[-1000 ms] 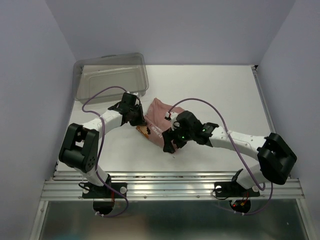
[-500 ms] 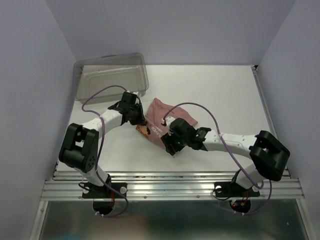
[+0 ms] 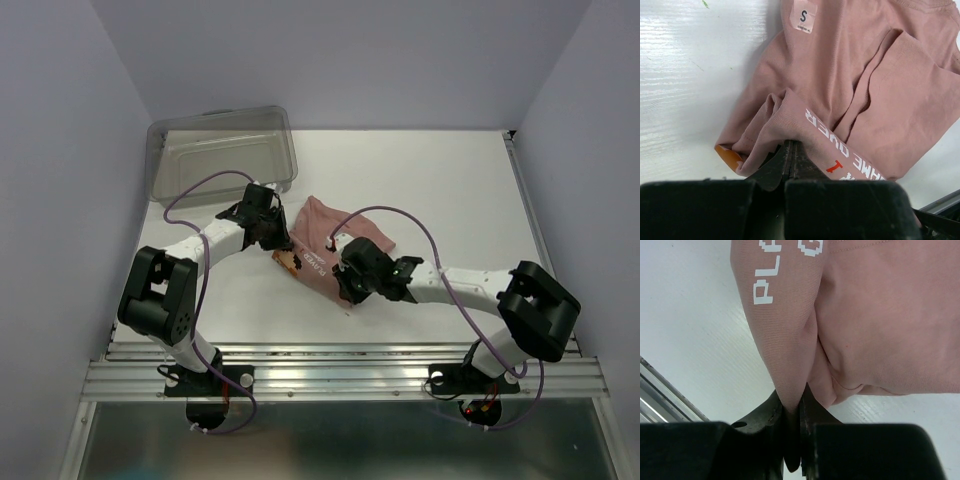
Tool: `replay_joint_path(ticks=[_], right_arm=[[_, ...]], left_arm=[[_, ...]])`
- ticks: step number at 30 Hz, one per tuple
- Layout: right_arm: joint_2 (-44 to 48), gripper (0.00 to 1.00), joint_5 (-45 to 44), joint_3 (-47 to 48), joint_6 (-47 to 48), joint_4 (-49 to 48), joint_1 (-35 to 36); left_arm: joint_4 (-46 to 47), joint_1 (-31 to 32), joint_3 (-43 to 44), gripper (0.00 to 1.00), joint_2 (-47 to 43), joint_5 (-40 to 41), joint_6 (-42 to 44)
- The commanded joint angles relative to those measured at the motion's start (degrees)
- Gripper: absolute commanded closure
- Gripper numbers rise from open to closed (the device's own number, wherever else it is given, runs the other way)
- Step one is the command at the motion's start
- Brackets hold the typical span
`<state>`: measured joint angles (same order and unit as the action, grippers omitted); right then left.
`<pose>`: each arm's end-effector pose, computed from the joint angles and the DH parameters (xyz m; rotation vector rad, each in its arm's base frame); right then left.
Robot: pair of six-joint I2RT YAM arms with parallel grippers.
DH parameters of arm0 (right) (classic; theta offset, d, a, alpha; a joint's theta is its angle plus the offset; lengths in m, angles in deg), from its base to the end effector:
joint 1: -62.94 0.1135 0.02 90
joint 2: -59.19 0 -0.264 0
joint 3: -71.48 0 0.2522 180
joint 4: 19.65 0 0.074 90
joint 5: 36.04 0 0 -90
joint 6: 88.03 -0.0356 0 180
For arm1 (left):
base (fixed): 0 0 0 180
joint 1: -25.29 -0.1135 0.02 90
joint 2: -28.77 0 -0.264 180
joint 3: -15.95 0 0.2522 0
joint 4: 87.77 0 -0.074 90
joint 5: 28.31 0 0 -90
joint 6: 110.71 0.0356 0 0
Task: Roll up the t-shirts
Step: Roll the T-shirt to the center of the board.
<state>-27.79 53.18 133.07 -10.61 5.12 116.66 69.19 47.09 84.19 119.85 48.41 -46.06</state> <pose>0.1804 0.2449 0.1848 -0.8760 2.3519 0.4830 0.3062 -0.1313 0.2016 0.0396 2.4472 -0.6571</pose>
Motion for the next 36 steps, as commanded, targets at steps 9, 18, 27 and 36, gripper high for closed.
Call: replay_joint_path(ticks=[9, 18, 27, 36], right_arm=[[1.2, 0.99, 24.3, -0.63, -4.2, -2.66, -7.82], [-3.36, 0.99, 40.83, -0.38, -5.09, -2.39, -17.85], [-13.65, 0.98, 47.88, 3.32, -4.91, -0.28, -22.07], [-18.75, 0.95, 52.45, 4.81, -4.65, 0.24, -23.83]], left_arm=[[-0.39, 0.26, 2.47, 1.0, -0.83, 0.27, 1.09], [-0.56, 0.26, 2.91, 1.0, -0.65, -0.43, 1.44], [-2.5, 0.96, 3.53, 1.0, -4.33, -0.78, 1.96], [-4.7, 7.81, 3.09, 1.0, -6.28, -3.15, 3.98]])
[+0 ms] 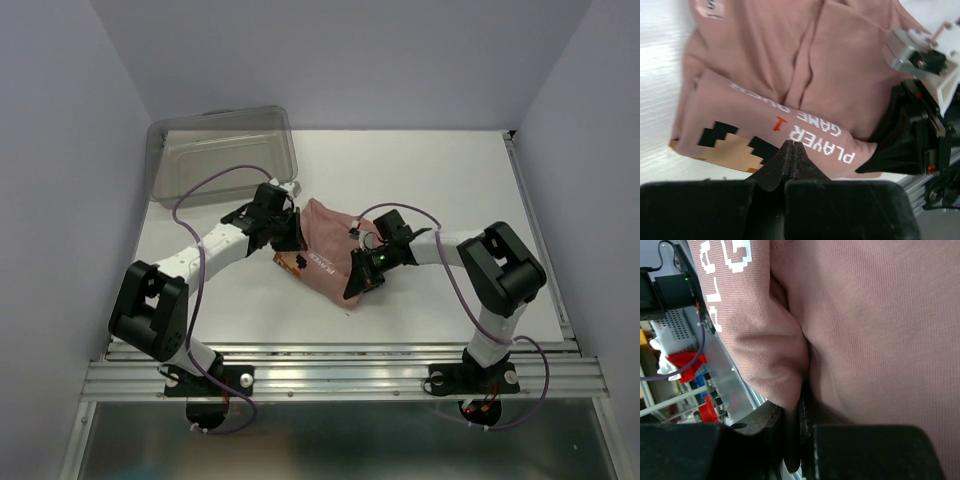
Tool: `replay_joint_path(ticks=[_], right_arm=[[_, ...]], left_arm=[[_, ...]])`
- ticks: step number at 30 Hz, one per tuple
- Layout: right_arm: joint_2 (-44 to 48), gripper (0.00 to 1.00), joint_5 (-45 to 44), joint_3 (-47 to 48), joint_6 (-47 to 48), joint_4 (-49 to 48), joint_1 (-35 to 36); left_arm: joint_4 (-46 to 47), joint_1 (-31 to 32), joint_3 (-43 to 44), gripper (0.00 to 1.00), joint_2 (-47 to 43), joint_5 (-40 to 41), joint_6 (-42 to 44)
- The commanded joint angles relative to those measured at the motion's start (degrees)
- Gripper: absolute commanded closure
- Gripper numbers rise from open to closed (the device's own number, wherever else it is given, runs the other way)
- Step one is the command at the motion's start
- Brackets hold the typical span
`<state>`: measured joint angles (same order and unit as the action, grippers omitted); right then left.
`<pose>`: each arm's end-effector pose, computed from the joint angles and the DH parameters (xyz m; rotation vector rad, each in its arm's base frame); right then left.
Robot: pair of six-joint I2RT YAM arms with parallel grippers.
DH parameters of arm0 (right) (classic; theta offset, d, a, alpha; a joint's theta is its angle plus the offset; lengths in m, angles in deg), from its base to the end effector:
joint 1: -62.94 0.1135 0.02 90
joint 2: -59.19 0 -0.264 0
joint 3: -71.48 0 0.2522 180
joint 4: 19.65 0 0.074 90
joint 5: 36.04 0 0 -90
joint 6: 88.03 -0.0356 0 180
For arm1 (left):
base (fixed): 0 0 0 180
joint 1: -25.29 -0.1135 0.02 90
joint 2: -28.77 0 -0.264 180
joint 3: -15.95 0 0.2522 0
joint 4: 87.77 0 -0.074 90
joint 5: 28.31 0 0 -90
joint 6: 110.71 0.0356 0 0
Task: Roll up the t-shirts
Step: Roll the T-shirt to the center of the board.
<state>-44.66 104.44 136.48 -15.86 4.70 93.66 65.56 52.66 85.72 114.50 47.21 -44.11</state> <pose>0.2638 0.1887 0.1254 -0.6108 2.6771 1.4399 0.2824 -0.1562 0.2340 0.2167 2.3928 -0.7264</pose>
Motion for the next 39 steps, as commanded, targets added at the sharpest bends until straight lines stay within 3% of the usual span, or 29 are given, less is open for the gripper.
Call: replay_joint_path(ticks=[1, 8, 10, 11, 12, 15, 19, 20, 22, 23, 24, 26, 33, 39], right_arm=[[-2.05, 0.95, 1.29, 1.58, 0.68, 0.83, -0.84], [1.71, 0.89, -4.15, 2.28, 0.33, 3.29, -1.98], [5.48, 0.77, -9.41, 2.89, 0.25, 5.75, -1.98], [6.98, 0.65, -10.83, 3.33, 0.25, 6.8, -1.98], [8.74, 0.48, -12.49, 3.34, -0.19, 8.2, -1.98], [15.86, 0.34, -18.3, 3.69, -0.46, 11.37, -1.98], [23.42, 0.32, -26.28, 3.86, -2.3, 14.02, -1.98], [24.56, 0.32, -27.7, 3.69, -2.91, 14.02, -1.28], [27.21, 0.47, -32.6, 3.25, -4.67, 13.32, 0.03], [27.65, 0.57, -33.77, 3.25, -5.28, 12.45, 2.04], [27.83, 0.76, -35.35, 3.16, -6.6, 11.83, 3.19], [27.13, 0.9, -36.24, 3.25, -7.4, 10.08, 7.22], [20.98, 0.99, -38.34, 2.63, -7.49, 6.11, 10.85], [15.88, 0.99, -46.78, 4.12, -5.12, 6.11, 10.85]], left_arm=[[-0.55, 3.03, 0.95, 1.0, -0.22, -2.3, 2.21], [3.32, 3.65, -0.9, 1.0, 4.09, -2.31, 0.64], [4.38, 3.56, -0.73, 1.0, 4.97, -1.26, -0.33], [4.73, 3.56, -0.64, 1.0, 4.97, -0.82, -0.77], [4.99, 3.65, -0.64, 1.0, 5.23, 0.23, -1.21], [5.17, 3.47, 0.15, 1.0, 5.67, 1.38, -1.47], [5.26, 2.86, 0.59, 1.0, 6.9, 1.91, -1.74], [5.26, 2.77, 0.59, 1.0, 7.08, 2.09, -1.91], [5.44, 2.42, 0.33, 1.0, 7.08, 2.7, -2.09], [5.44, 2.25, 0.24, 1.0, 7.08, 2.88, -2.26], [5.52, 1.9, 0.15, 1.0, 7.25, 2.97, -2.27], [5.52, 1.54, 0.24, 1.0, 7.52, 2.97, -2.27], [5.88, 1.02, 0.86, 1.0, 9.36, 3.49, -2.44], [5.61, 0.22, 1.03, 1.0, 10.15, 4.28, -2.27]])
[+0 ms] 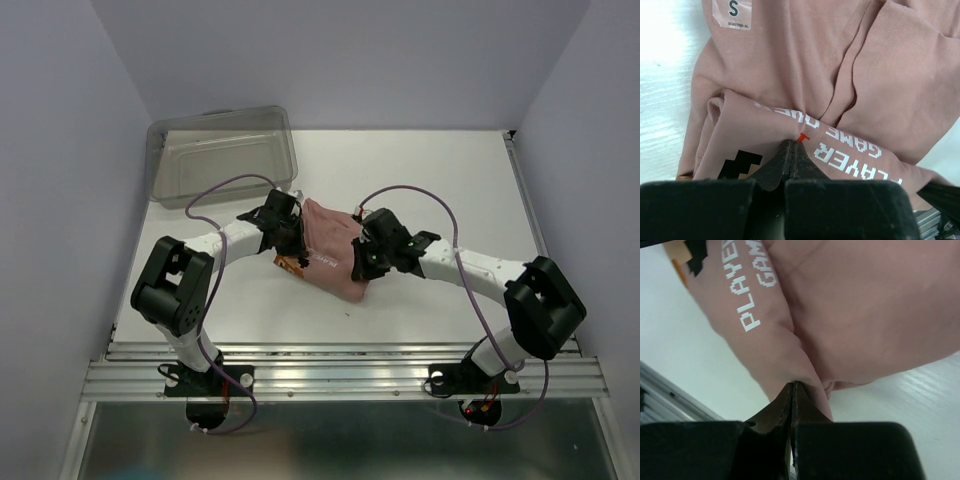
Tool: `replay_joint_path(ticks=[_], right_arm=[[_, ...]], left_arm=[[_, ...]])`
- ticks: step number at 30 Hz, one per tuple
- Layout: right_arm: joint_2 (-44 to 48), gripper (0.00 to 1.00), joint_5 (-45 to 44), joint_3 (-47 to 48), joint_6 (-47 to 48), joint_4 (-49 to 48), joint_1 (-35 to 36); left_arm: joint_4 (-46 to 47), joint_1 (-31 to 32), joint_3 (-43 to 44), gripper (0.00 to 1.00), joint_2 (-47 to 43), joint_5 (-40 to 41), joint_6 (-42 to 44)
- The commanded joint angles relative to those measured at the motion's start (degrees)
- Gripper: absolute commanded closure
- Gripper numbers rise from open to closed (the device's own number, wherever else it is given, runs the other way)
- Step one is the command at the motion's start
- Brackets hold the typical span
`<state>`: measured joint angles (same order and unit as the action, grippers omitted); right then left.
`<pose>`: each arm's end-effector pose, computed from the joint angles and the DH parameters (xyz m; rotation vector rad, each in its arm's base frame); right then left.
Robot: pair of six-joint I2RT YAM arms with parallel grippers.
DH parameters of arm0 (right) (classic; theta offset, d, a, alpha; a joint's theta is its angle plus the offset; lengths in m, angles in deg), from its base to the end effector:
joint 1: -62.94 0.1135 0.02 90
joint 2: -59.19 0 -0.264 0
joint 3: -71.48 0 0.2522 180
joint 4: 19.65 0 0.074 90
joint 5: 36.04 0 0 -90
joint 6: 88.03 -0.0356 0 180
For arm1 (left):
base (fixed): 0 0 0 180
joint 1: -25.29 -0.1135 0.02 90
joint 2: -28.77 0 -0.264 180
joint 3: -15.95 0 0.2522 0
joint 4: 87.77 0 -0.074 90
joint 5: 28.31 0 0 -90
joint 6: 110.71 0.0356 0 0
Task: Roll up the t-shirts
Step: Roll the T-shirt to the center of the board.
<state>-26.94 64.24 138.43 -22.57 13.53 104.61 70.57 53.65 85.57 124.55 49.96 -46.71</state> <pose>0.2251 0.2088 0.2077 -0.4667 2.5625 0.6808 0.3011 -0.1707 0.1843 0.1502 2.4925 -0.6675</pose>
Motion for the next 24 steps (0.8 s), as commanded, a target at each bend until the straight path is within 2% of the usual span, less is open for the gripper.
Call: replay_joint_path(ticks=[1, 10, 12, 19, 24], right_arm=[[-2.55, 0.99, -7.64, 2.79, 2.29, -2.72, -0.1], [-10.37, 0.99, -16.7, 1.92, 4.32, -5.71, -0.1], [-10.55, 0.99, -15.22, 2.0, 4.58, -5.19, -0.1], [-1.07, 0.99, -7.83, 5.25, 2.57, -3.07, 1.3], [-0.79, 0.99, -4.05, 8.24, 0.28, -5.35, 2.63]], left_arm=[[0.43, -0.94, 1.01, 1.0, 0.01, 1.62, 0.33], [0.25, -1.99, -0.83, 1.0, -1.31, 2.67, 0.69], [-0.27, -2.25, -1.1, 1.0, -1.39, 3.02, 0.86], [-1.59, -2.61, -0.4, 1.0, -3.41, 3.82, 1.04], [-3.25, -2.69, 0.57, 1.0, -6.14, 4.69, 0.86]])
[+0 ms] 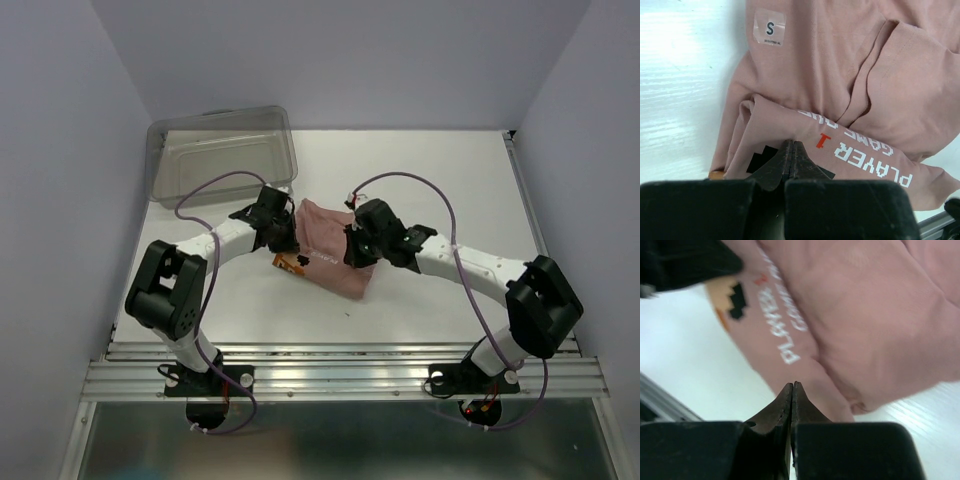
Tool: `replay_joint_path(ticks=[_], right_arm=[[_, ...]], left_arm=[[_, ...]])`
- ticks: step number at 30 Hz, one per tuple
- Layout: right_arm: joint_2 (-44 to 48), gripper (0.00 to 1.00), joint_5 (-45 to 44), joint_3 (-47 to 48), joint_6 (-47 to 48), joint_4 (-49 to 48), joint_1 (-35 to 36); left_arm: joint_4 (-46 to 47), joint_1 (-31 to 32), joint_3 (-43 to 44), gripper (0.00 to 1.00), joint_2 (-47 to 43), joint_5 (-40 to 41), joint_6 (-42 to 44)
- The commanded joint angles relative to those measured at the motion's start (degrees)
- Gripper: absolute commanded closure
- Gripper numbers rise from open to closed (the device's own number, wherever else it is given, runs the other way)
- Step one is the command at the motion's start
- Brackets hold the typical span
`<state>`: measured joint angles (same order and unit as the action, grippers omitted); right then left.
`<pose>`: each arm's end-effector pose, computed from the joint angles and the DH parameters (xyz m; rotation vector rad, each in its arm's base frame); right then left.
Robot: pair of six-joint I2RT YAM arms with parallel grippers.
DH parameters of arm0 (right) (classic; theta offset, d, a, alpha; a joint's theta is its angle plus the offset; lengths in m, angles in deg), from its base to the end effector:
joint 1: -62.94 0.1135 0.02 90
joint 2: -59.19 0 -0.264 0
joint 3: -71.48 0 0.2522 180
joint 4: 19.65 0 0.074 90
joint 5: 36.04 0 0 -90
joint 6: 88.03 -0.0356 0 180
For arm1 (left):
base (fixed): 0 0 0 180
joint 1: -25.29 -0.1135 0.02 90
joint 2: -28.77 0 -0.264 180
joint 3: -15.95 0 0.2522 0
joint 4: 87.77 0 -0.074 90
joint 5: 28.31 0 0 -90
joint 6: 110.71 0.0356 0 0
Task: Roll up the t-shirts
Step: Roll the T-shirt to the center of the board.
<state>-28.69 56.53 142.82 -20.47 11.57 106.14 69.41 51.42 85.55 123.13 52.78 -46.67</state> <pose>0.2363 0.2241 0.2244 -0.4691 2.4416 0.5674 0.3053 -0.1559 0.1905 0.0786 2.4766 -0.5954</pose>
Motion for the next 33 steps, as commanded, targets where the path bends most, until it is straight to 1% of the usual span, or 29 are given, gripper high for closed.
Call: replay_joint_path(ticks=[1, 4, 8, 10, 14, 18, 20, 22, 24, 25, 28, 29, 33], right_arm=[[0.26, 0.99, 4.37, 4.46, -2.43, -3.91, 1.1], [-2.03, 0.99, 7.09, 5.35, -3.66, -5.67, 1.62], [-4.31, 0.99, 8.51, 5.52, -4.9, -8.48, 1.62], [-5.98, 0.99, 7.72, 5.61, -4.55, -9.19, 1.62], [-13.35, 0.99, 3.51, 5.35, -3.58, -10.25, 1.62], [-16.27, 0.99, -0.8, 5.7, -1.65, -9.99, 1.62], [-15.58, 0.99, -1.16, 6.05, -0.68, -9.54, 1.62], [-12.77, 0.99, -0.81, 6.58, -0.06, -8.05, 1.62], [-9.79, 0.99, -0.11, 6.49, 0.02, -7.18, 1.62], [-6.55, 0.99, -0.02, 6.4, 0.11, -6.91, 1.62], [-1.79, 0.99, -1.16, 5.79, -0.06, -4.98, 1.62], [0.66, 0.99, -2.21, 5.0, -0.32, -4.62, 1.62], [3.84, 0.99, -3.97, 2.2, -0.85, -2.25, 1.62]], left_arm=[[-2.36, -0.55, 0.77, 1.0, -5.33, 1.96, 0.82], [-3.33, -0.9, 0.77, 1.0, -6.47, 2.58, 0.73], [-3.33, -1.69, -0.37, 1.0, -6.83, 2.75, 0.82], [-2.81, -2.22, -0.99, 1.0, -6.39, 2.75, 0.73], [-1.4, -2.66, -2.83, 1.0, -4.64, 2.49, 0.47], [-0.96, -2.75, -3.8, 1.0, -2.96, 2.4, 0.12], [-1.13, -2.75, -3.89, 1.0, -3.48, 2.23, 0.2], [-1.84, -2.75, -3.54, 1.0, -5.24, 2.14, 0.55], [-2.28, -2.66, -2.75, 1.0, -6.82, 2.05, 1.08], [-3.06, -2.58, -2.4, 1.0, -8.22, 2.05, 1.34], [-4.56, -1.96, -1.34, 1.0, -10.16, 2.75, 1.7], [-4.65, -1.87, -1.25, 1.0, -10.52, 2.67, 1.61], [-3.86, -1.96, -1.61, 1.0, -9.56, 3.02, 1.35]])
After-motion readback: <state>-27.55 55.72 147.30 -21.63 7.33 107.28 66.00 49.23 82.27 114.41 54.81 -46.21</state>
